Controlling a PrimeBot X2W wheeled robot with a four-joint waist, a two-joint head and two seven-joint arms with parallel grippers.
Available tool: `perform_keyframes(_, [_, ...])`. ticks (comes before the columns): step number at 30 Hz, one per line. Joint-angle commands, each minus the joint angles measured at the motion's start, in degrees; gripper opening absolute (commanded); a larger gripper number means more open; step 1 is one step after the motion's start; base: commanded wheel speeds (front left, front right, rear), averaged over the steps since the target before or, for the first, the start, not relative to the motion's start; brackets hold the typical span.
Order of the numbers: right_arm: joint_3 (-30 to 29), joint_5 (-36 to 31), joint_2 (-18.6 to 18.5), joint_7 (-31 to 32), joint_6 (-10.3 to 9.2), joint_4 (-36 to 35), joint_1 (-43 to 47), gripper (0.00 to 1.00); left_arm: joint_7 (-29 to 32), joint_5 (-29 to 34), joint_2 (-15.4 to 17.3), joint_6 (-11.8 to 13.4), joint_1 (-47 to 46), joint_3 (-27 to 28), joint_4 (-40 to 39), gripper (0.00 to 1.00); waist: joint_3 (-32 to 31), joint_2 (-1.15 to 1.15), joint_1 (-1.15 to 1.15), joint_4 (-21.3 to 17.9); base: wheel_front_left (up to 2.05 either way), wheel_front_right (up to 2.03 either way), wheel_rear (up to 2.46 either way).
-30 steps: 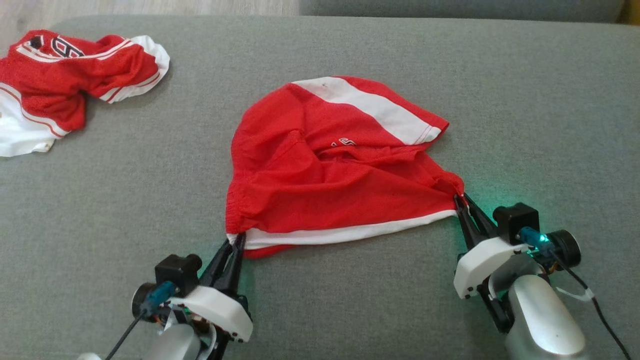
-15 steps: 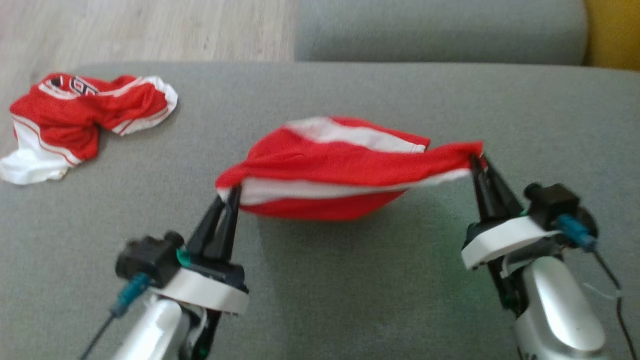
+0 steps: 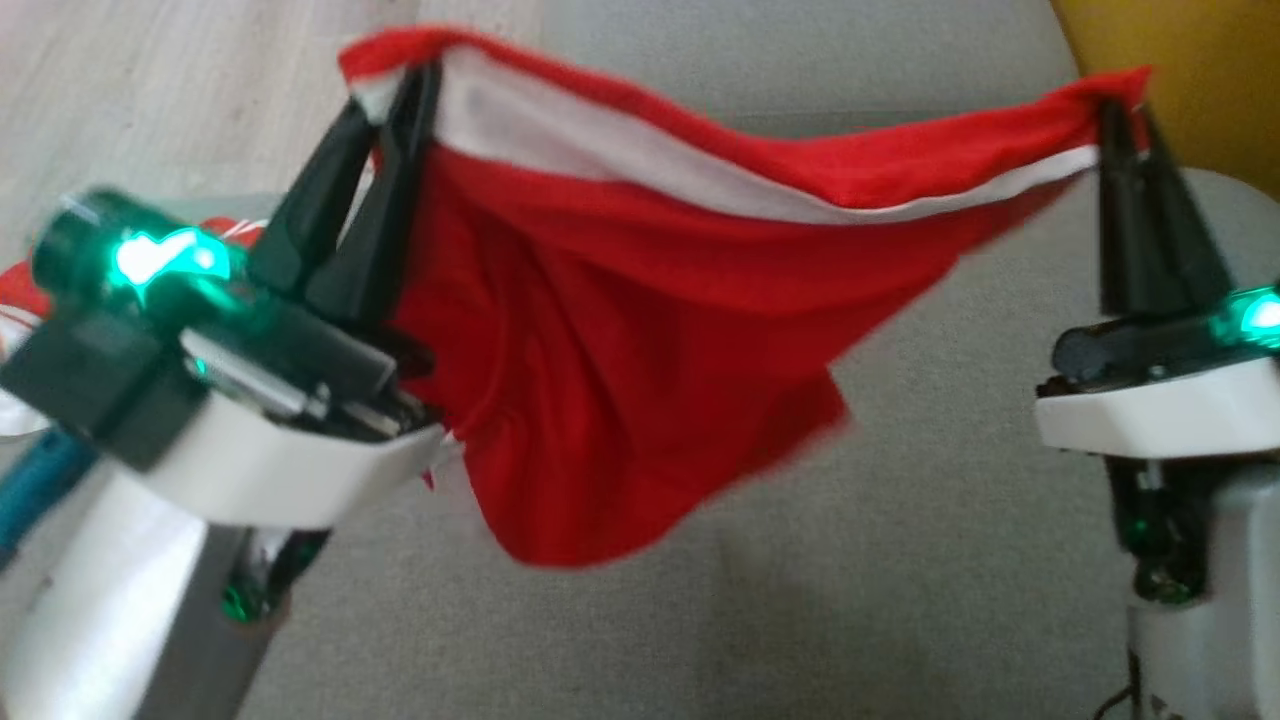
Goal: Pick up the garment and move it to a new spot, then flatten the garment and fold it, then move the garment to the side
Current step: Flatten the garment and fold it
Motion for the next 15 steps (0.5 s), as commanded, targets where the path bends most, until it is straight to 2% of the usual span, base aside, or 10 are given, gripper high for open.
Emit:
perform_keyframes(1, [0.8,0.5,-0.6,2.1,-0.04,-3.8,-1.5,0.00,1.9,-0.6,2.5,-0.7,-4.9,2.8,-1.7,0.00,0.8,0.00,0.01,-0.8,0.00,0.00,0.00])
perform_keyframes(4, [0.1,-0.3,-1.1,4.8,-0.04,-5.4,-2.5,0.00,4.0,-1.9,2.5,-1.4,-8.2,3.1,-0.2,0.00,3.1,0.00,0.01,-1.8,0.00,0.00,0.00])
perform_keyframes(8, [0.3,-0.7,-1.4,6.6,-0.04,-4.0,-5.1,0.00,5.3,-3.9,1.9,-2.1,-11.5,3.4,3.3,0.00,6.7,0.00,0.01,-2.9,0.00,0.00,0.00])
perform_keyframes(13, [0.3,-1.2,-1.5,5.9,-0.04,3.8,-15.2,0.00,4.6,-3.4,1.9,-3.8,-20.1,3.6,10.9,0.00,13.7,0.00,0.01,-5.0,0.00,0.00,0.00])
perform_keyframes(15, [-1.4,-3.5,-0.8,2.2,-0.04,10.8,-25.5,0.00,2.3,-1.9,1.2,-4.7,-28.9,3.8,17.6,0.00,17.5,0.00,0.01,-6.2,0.00,0.00,0.00])
